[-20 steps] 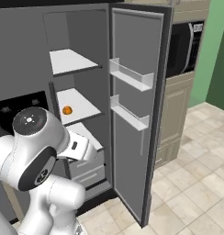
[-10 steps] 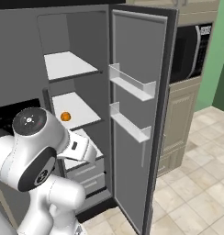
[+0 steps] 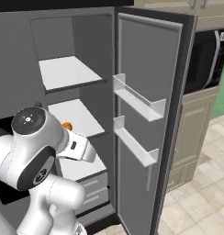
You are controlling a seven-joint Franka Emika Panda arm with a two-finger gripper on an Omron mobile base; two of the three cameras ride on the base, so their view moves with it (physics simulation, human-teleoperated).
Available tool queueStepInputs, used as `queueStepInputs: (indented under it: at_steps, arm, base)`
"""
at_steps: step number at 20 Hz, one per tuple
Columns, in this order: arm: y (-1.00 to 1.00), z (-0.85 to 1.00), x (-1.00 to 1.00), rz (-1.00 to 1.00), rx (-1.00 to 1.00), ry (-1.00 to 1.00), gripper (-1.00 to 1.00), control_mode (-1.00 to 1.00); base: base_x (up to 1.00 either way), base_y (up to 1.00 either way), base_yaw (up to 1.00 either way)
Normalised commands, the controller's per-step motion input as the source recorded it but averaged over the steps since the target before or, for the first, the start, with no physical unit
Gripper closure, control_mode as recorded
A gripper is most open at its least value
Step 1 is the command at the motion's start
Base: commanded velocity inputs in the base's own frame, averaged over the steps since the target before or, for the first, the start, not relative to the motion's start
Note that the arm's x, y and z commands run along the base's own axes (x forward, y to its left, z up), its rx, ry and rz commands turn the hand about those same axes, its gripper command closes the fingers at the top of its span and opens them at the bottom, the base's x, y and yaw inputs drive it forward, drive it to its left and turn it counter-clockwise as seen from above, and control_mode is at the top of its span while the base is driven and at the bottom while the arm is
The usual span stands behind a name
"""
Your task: Retrieve the banana and orange from the fridge and place them into the bowl on the dining table.
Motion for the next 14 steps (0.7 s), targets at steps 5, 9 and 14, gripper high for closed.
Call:
queueStepInputs:
  at_steps: [5,9,14]
  arm:
    - [0.0,0.0,0.0,0.0,0.0,0.0,-1.0,1.0]
    - [0.0,0.0,0.0,0.0,0.0,0.0,-1.0,1.0]
    - [0.0,0.0,0.0,0.0,0.0,0.0,-1.0,1.0]
  base:
    - [0.64,0.0,0.21]
    - [0.57,0.0,0.23]
    - [0.62,0.02,0.24]
